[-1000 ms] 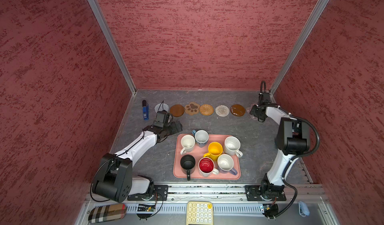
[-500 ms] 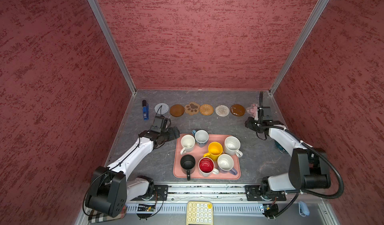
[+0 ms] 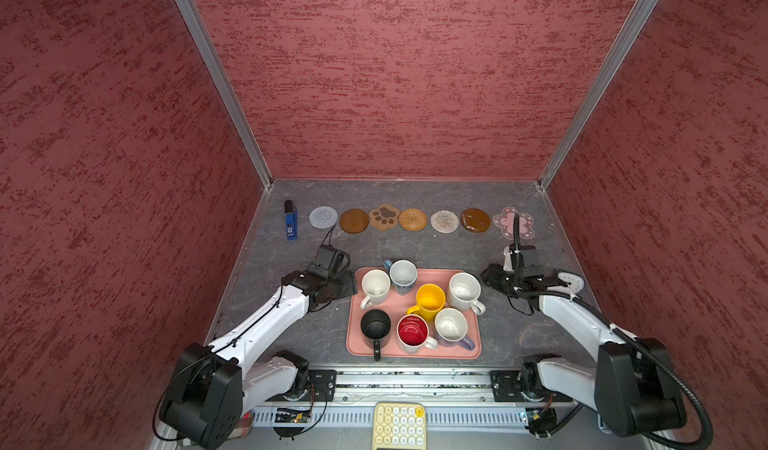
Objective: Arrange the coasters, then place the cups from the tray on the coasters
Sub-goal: 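Lower both grippers onto opposite corners of the pink tray rim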
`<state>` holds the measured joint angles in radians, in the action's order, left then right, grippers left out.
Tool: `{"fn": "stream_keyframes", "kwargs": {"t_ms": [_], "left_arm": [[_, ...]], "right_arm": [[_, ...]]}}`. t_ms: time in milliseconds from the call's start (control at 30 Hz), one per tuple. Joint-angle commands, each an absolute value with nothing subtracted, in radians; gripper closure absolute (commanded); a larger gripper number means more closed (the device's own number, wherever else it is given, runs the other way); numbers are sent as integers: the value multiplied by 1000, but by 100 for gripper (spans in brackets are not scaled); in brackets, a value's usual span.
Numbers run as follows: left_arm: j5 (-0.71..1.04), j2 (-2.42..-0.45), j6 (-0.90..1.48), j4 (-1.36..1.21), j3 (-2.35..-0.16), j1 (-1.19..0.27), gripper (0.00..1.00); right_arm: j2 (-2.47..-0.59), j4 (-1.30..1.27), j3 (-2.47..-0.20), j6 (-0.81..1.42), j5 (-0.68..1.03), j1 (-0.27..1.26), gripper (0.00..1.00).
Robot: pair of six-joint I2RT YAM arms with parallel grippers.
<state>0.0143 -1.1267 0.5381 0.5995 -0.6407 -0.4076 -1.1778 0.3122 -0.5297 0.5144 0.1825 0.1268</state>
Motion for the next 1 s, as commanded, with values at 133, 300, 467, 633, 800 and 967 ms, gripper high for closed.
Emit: {"fn": "stream_keyframes", "kwargs": {"t_ms": [133, 300, 467, 633, 800, 967], "left_arm": [[20, -1114, 571, 578, -600, -417, 42], [34, -1148, 574, 552, -598, -426, 47], [53, -1182, 580, 511, -588, -432, 47], [81, -1220, 589, 467, -587, -440, 46], [87, -1248, 595, 444, -591, -451, 47], [95, -1273, 598, 426, -594, -455, 47]], "right_arm": [[-1196, 241, -481, 509, 214, 153, 48], [-1196, 238, -479, 503, 204, 156, 50], [-1244, 210, -480, 505, 227, 163, 52], [-1295, 176, -485, 508, 252, 171, 52], [-1331, 155, -501, 512, 271, 176, 52], [-1368, 143, -518, 512, 279, 185, 53]]}}
